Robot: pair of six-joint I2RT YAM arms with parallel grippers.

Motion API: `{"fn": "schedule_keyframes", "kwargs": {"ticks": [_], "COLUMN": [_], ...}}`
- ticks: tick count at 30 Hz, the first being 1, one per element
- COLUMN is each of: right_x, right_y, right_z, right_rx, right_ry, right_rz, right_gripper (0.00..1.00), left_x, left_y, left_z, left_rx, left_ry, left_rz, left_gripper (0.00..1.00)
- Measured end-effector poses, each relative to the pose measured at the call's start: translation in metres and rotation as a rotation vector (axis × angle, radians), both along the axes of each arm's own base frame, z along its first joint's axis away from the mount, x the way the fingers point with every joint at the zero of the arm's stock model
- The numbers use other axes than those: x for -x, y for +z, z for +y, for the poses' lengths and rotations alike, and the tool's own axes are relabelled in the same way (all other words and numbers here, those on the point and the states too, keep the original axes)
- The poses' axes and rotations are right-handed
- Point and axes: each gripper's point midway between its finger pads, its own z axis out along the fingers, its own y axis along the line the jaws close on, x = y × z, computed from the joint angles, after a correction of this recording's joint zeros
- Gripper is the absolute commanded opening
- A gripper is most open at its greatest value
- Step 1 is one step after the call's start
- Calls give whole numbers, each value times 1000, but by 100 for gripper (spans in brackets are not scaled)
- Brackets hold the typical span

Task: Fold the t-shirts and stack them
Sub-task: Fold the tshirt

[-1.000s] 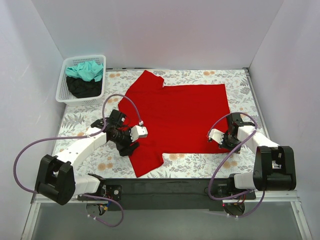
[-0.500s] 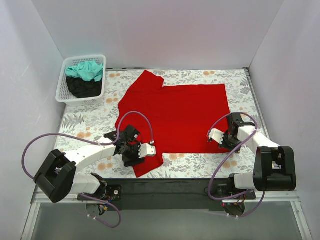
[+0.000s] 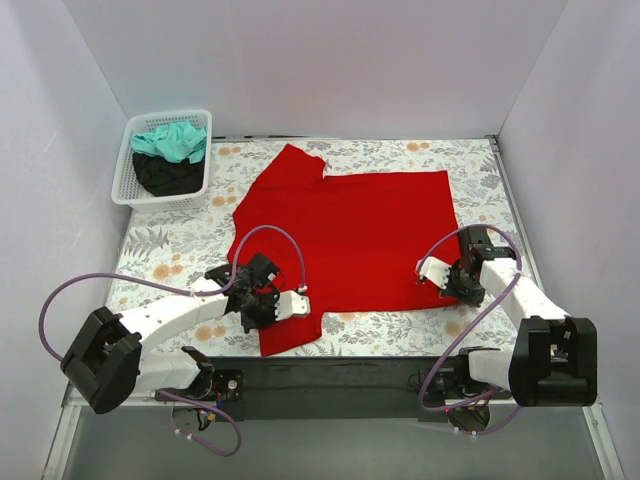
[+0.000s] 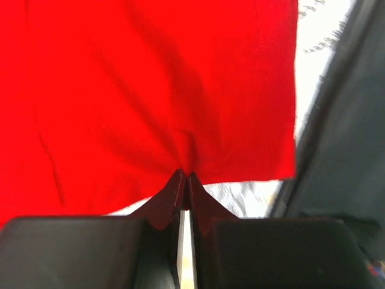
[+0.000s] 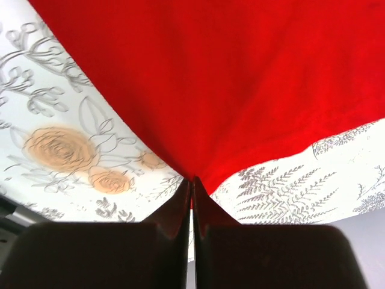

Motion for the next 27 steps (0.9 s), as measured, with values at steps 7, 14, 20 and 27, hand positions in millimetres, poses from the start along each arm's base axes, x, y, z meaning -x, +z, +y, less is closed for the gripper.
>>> {"fn": "schedule_keyframes", "kwargs": {"ticks": [7, 14, 20, 27], "right_x": [-7, -40, -60, -91], "right_y": [24, 45, 50, 48], "right_z": [5, 8, 8, 3], "right_rx": [-47, -77, -88, -96], "right_ry": [-4, -9, -10, -31], "right_rz": [-15, -55, -44, -23], "right_gripper": [1, 1, 1, 1], "left_x": [-25, -76, -121, -165], "left_y": [55, 79, 84, 86], "left_z": [-16, -14, 0, -1], "left_rx": [47, 72, 65, 81], "left_ry": [35, 106, 164, 183], "left_rz": [-42, -91, -100, -132], "left_gripper": [0, 0, 0, 0]}}
